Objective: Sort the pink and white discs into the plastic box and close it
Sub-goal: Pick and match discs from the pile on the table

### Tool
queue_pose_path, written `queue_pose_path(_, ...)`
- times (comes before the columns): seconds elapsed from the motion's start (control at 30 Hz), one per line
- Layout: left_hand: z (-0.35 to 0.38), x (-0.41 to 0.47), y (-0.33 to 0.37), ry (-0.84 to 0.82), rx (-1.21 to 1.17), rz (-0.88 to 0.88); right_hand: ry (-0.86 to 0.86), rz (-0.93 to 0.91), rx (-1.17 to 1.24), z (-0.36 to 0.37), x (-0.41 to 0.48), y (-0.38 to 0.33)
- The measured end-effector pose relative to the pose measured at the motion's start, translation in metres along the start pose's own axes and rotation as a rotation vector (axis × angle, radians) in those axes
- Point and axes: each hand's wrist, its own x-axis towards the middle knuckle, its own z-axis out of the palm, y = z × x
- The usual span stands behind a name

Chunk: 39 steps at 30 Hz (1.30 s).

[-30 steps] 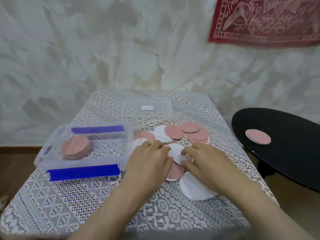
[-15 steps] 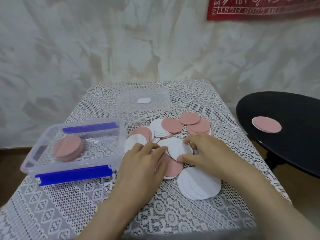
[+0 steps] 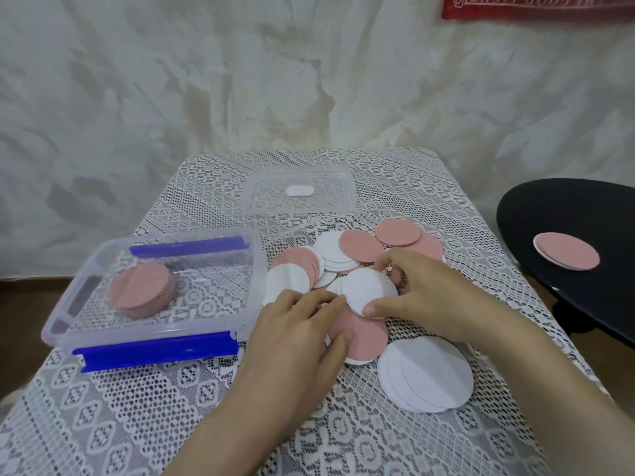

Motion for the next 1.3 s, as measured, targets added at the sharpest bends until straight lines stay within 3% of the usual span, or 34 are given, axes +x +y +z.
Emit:
queue_pose_path(0.37, -0.003, -0.015, 0.002, 0.003, -0.022, -0.004, 0.187, 0.027, 0.217, 0.007, -0.016, 0.014)
queue_pose_path(0.7, -0.006, -0.02, 0.005, -0.014, -0.065, -0.018, 0.315, 0.023, 0.104, 0.008, -0.036, 0.009)
queue_pose_path(0.87, -0.014, -0.021, 0.01, -0.005, -0.207, -0.033, 0.091, -0.085, 0.493, 0.002, -0.05, -0.003)
queue_pose_path(1.0, -0.02, -0.022, 0.015, 0.093, -0.369, -0.08, -0.084, -0.099, 0.602, 0.005, -0.059, -0.019)
queue_pose_path(1.17, -0.023, -0.021, 0.018, 0.168, -0.428, -0.169, 0.061, -0.107, 0.508, 0.005, -0.049, -0.017)
queue_pose_path(1.3, -0.022, -0.02, 0.016, 0.128, -0.534, -0.238, 0.174, -0.006, 0.03, 0.004, -0.037, -0.002)
